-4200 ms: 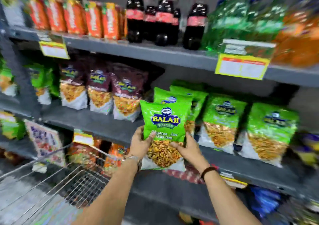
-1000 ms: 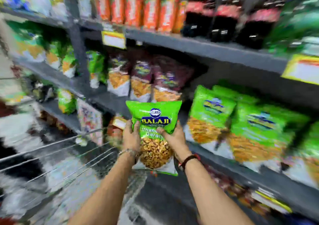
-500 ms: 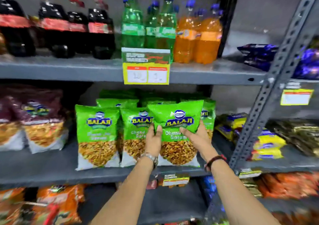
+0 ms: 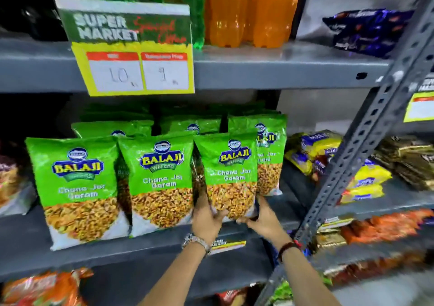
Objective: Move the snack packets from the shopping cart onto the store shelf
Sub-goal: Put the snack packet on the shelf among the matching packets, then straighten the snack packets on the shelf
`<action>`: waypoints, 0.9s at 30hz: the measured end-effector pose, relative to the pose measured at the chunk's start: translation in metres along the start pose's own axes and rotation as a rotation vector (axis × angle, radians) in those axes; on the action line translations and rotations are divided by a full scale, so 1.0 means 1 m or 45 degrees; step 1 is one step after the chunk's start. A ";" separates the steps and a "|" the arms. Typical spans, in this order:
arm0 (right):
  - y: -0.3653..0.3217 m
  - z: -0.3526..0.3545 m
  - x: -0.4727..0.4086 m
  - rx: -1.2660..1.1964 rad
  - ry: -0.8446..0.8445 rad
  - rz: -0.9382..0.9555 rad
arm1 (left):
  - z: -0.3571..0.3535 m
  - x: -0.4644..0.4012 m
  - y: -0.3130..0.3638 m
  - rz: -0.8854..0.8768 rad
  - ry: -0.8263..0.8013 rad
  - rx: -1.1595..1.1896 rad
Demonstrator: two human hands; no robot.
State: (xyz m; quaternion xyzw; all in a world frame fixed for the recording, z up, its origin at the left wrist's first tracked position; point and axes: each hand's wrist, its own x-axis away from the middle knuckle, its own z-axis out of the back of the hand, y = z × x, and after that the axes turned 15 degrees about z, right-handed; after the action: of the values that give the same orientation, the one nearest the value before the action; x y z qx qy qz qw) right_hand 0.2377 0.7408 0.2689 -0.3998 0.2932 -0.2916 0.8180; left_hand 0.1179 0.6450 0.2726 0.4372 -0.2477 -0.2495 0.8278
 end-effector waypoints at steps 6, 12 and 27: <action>0.023 -0.001 0.004 0.179 0.118 -0.013 | -0.014 -0.005 -0.002 -0.091 -0.092 -0.155; 0.027 0.017 0.008 0.296 0.233 -0.051 | -0.034 -0.004 0.010 -0.248 -0.117 -0.141; 0.017 -0.029 0.070 0.256 0.716 -0.159 | -0.014 0.026 -0.036 -0.449 0.251 -0.246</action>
State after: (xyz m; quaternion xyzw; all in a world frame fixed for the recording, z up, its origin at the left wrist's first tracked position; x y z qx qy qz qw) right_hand 0.2668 0.6857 0.2225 -0.2376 0.4525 -0.4683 0.7207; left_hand 0.1390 0.6190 0.2400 0.4147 -0.0603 -0.3690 0.8296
